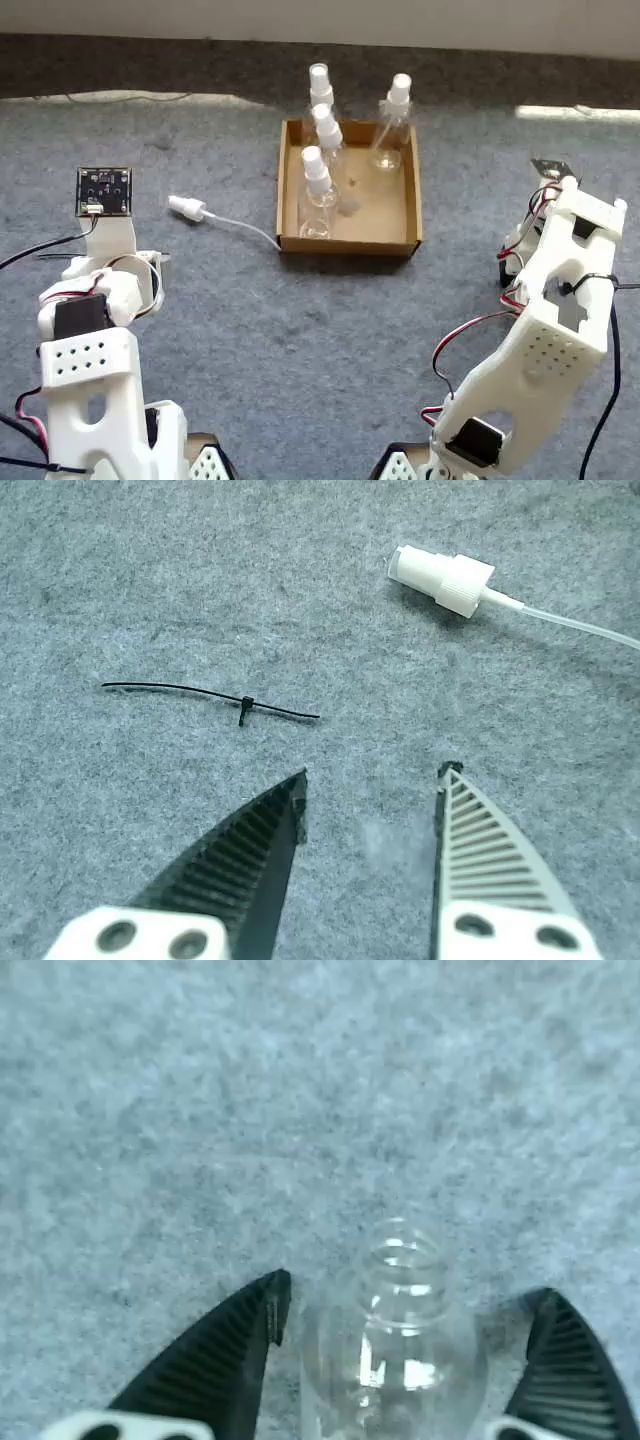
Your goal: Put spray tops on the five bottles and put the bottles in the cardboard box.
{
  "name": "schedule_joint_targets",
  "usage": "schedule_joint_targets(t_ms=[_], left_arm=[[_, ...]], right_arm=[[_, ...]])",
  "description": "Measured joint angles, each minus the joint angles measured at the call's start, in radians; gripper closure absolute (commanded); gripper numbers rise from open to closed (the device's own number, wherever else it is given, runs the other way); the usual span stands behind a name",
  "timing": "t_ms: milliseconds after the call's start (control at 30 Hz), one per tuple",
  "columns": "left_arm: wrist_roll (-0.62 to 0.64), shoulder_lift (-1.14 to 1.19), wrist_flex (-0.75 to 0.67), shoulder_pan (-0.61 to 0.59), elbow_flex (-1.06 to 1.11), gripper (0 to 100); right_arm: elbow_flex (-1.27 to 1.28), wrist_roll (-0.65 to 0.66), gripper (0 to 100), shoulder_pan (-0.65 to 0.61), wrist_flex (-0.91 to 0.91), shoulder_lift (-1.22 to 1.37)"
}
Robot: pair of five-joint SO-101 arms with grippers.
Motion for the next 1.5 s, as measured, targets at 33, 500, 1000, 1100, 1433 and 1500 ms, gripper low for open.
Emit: schedule_joint_targets(t_ms=[33, 500, 1000, 1100, 1433, 1500], left_arm=[[0.0, 0.0, 0.0, 0.0, 0.0, 80], [0.0, 0.0, -0.002, 0.0, 0.0, 80], [0.137, 0.157, -0.029, 0.0, -0.167, 80], [0.183, 0.351, 0.014, 0.018, -0.333, 80], [0.557, 1.063, 0.206, 0.132, -0.968, 80], [0.629, 1.175, 0.221, 0.137, -1.059, 80]], right_arm=[[0.0, 0.0, 68.0, 0.0, 0.0, 0.002], [-0.021, 0.061, 94.4, 0.044, -0.003, 0.002], [-0.018, 0.063, 99.4, 0.015, -0.002, -0.095], [-0.017, 0.063, 99.4, -0.028, 0.011, -0.187], [0.15, 0.12, 99.4, -0.101, 0.014, -0.411], [0.19, 0.153, 99.4, -0.101, 0.014, -0.448]])
